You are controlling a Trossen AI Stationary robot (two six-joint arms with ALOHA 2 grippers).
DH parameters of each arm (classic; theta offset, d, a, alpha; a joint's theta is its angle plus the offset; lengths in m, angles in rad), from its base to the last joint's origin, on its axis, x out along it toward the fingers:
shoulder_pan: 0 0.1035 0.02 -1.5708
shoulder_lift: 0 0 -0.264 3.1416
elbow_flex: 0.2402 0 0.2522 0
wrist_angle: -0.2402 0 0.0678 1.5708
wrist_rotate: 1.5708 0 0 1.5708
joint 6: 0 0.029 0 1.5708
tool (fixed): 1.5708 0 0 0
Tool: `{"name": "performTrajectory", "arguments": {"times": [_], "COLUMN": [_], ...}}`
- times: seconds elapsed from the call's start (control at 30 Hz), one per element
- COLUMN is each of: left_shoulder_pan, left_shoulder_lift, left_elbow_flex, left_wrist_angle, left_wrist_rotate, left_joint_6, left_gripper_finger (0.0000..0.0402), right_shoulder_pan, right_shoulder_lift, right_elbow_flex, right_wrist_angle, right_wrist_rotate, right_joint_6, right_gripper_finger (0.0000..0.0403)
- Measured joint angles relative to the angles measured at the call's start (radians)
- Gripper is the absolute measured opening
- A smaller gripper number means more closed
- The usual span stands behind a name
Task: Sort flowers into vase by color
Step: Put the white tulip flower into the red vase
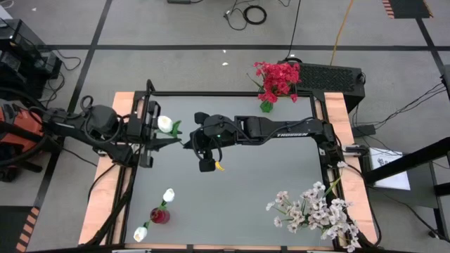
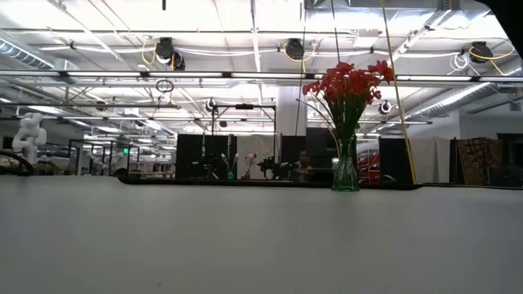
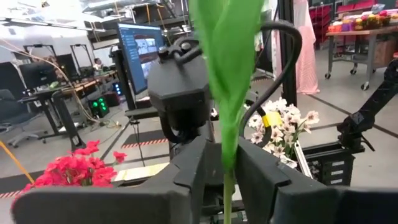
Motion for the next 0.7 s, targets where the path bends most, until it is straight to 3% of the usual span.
{"name": "performTrajectory", "arguments": {"times": [0.3, 0.4, 0.57, 0.7], "left_shoulder_pan": [0.000, 0.000, -0.004, -0.038], "left_shoulder_lift": [-0.027, -0.027, -0.047, -0.097], "left_elbow_flex": [0.000, 0.000, 0.000, 0.000], "left_wrist_angle": [-0.075, -0.080, -0.074, -0.094], "left_wrist_rotate": [0.025, 0.054, 0.133, 0.137], "left_joint_6": [-0.026, -0.034, -0.105, -0.195], "left_gripper_finger": [0.0053, 0.0024, 0.0010, 0.0006], "right_shoulder_pan": [0.000, 0.003, 0.021, 0.039], "right_shoulder_lift": [0.000, 0.000, -0.009, -0.054], "right_elbow_flex": [0.000, 0.001, 0.002, 0.003], "right_wrist_angle": [-0.012, -0.021, -0.099, -0.217], "right_wrist_rotate": [0.000, -0.004, -0.005, -0.005], "right_joint_6": [0.008, -0.003, -0.011, 0.011], "right_gripper_finger": [0.0000, 0.0010, 0.0072, 0.0134]}}
